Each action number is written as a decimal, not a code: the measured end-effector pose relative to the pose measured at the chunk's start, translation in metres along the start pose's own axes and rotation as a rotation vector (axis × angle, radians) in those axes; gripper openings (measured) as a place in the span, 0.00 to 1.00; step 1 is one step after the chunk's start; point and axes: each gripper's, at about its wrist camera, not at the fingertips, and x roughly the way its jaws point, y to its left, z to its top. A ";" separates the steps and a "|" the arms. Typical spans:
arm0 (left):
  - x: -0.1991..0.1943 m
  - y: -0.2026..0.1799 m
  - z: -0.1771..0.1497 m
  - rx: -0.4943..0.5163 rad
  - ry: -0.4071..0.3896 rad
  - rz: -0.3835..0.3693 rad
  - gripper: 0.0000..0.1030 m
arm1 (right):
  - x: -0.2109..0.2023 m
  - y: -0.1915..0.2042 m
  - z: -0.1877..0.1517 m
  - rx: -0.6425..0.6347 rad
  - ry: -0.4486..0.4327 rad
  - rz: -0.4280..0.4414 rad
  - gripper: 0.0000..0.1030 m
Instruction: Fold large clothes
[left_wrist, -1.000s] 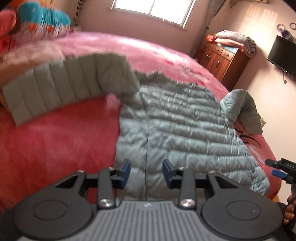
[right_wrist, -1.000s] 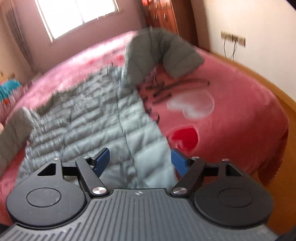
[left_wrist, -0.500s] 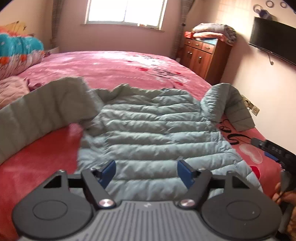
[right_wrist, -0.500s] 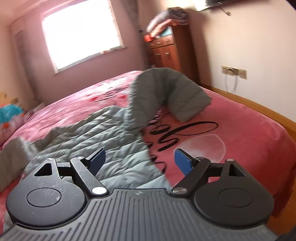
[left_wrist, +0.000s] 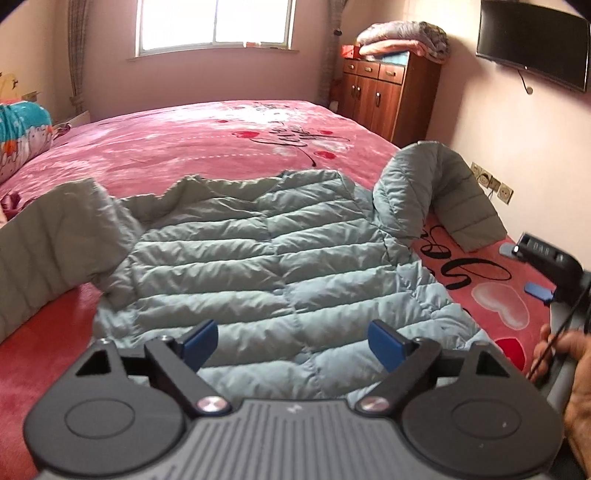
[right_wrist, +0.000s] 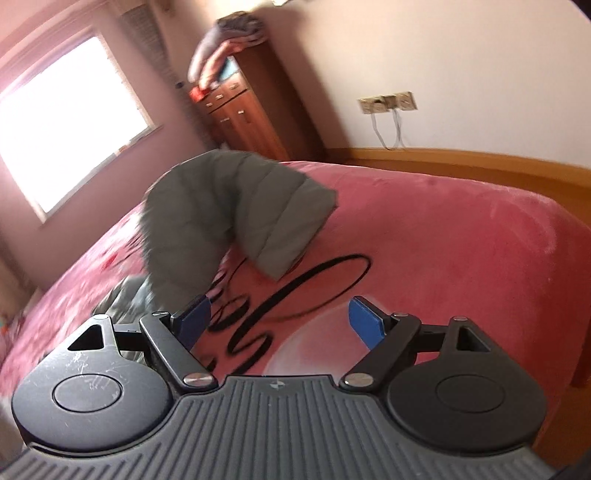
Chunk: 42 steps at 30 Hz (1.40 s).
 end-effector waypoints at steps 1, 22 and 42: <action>0.006 -0.003 0.002 0.002 0.006 0.000 0.86 | 0.008 -0.003 0.003 0.013 -0.004 -0.006 0.98; 0.087 -0.004 0.016 -0.076 0.071 -0.052 0.93 | 0.126 -0.035 0.049 0.066 -0.008 0.079 1.00; 0.094 0.086 0.018 -0.194 -0.050 -0.095 0.96 | 0.096 -0.013 0.068 0.087 -0.036 0.052 0.13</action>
